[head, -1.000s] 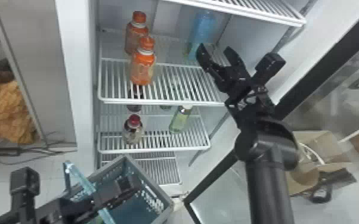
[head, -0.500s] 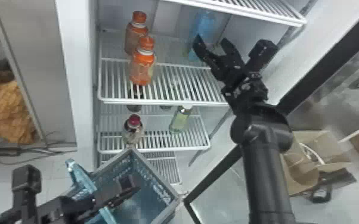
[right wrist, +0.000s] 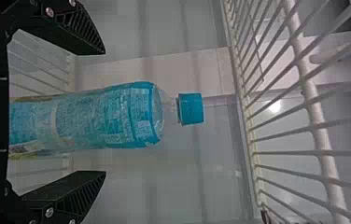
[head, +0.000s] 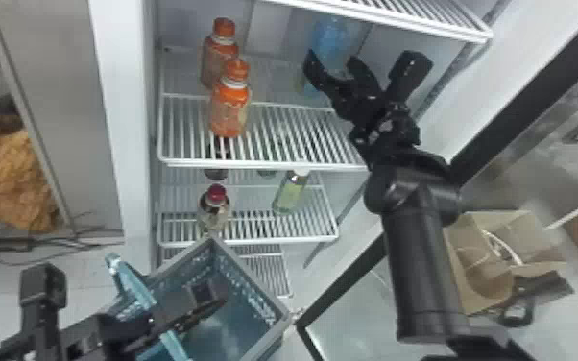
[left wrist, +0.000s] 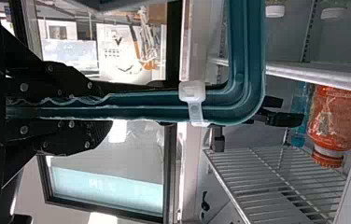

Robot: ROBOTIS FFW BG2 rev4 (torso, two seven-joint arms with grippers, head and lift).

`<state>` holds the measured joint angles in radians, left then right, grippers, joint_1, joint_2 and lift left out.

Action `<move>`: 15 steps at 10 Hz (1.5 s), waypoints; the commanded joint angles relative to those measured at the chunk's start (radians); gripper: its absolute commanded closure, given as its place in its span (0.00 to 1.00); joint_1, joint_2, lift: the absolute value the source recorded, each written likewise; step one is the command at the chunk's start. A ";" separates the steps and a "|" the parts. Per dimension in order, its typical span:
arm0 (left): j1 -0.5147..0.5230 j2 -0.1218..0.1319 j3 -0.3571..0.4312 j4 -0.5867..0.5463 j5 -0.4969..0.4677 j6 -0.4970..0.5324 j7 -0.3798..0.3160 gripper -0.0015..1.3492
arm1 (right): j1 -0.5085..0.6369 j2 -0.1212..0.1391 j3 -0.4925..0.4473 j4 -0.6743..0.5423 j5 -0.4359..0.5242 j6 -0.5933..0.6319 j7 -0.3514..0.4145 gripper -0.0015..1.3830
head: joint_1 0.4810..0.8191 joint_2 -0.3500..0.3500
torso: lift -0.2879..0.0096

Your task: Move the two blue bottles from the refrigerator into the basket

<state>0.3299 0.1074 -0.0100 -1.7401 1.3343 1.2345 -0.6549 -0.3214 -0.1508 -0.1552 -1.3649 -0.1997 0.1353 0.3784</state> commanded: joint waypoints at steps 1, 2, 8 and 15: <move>-0.004 0.000 0.000 0.001 0.000 0.000 0.000 0.89 | -0.035 -0.004 0.014 0.048 0.006 0.000 -0.004 0.10 | 0.63 0.00 | 0.97; -0.004 0.000 0.000 0.001 0.000 0.000 0.000 0.89 | -0.044 -0.004 0.014 0.058 0.020 0.000 -0.010 0.10 | 0.63 0.00 | 0.97; -0.011 0.002 -0.004 0.006 0.000 0.000 0.000 0.89 | -0.147 -0.019 0.032 0.191 0.052 0.000 -0.021 0.21 | 0.63 0.00 | 0.97; -0.013 0.002 -0.004 0.006 0.000 -0.002 -0.002 0.89 | -0.098 -0.018 0.036 0.173 0.020 -0.035 -0.026 0.92 | 0.63 0.00 | 0.97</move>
<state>0.3165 0.1088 -0.0140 -1.7339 1.3341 1.2321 -0.6565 -0.4332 -0.1687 -0.1159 -1.1733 -0.1775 0.1014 0.3525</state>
